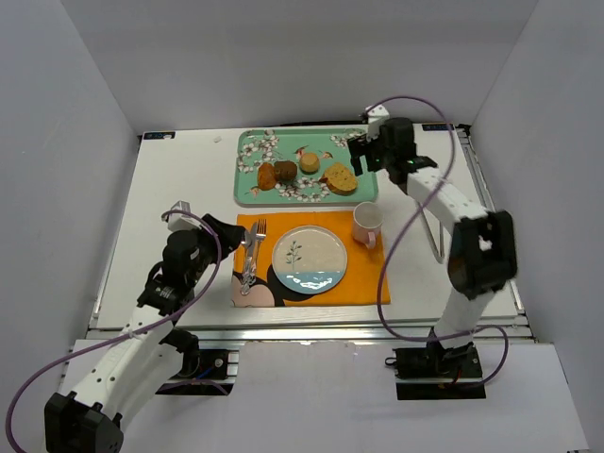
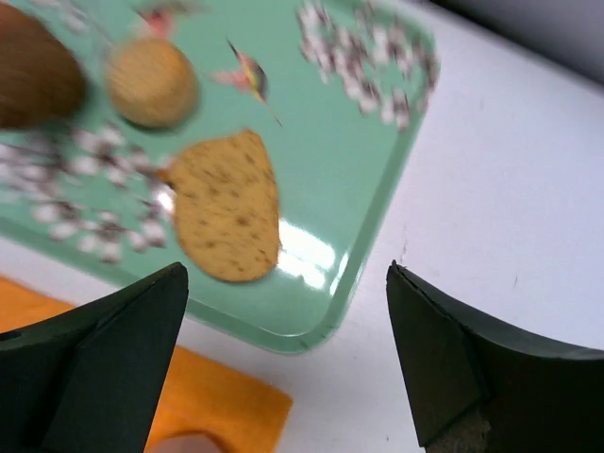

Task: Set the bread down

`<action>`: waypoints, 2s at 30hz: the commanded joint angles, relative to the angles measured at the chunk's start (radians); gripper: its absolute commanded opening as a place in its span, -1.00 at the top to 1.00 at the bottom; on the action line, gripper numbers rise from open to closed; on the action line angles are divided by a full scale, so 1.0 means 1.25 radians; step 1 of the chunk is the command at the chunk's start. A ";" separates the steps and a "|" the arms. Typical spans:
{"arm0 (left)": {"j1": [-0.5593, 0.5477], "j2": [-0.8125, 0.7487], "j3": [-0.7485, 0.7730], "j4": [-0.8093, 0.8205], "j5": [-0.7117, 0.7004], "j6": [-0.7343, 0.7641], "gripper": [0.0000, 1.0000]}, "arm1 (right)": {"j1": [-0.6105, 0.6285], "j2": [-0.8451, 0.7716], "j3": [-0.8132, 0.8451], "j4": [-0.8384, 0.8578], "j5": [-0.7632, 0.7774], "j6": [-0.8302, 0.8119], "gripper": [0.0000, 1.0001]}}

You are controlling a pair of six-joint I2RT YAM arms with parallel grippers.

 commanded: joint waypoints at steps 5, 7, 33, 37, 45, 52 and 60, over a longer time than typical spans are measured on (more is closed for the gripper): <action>-0.001 0.018 0.049 0.038 -0.012 0.022 0.98 | -0.226 -0.357 -0.320 0.047 -0.407 -0.161 -0.60; -0.001 0.024 0.052 0.044 -0.013 0.024 1.00 | -0.306 -0.364 -0.331 -0.042 -0.441 -0.177 0.02; -0.001 -0.036 0.000 0.022 -0.021 0.022 -0.37 | -0.390 0.001 -0.326 -0.112 -0.096 -0.060 -0.01; -0.001 -0.014 0.017 0.030 -0.018 0.032 -0.37 | -0.400 -0.003 -0.319 -0.143 -0.138 -0.074 0.84; -0.001 -0.010 0.025 0.027 -0.015 0.031 -0.37 | -0.369 -0.094 -0.107 -0.280 -0.332 -0.233 1.00; -0.001 -0.008 0.032 0.033 -0.017 0.022 -0.37 | -0.224 -0.093 0.077 -0.355 -0.406 -0.308 0.49; -0.001 -0.025 0.034 0.014 -0.024 0.017 -0.37 | -0.039 0.000 0.257 -0.413 -0.376 -0.295 0.36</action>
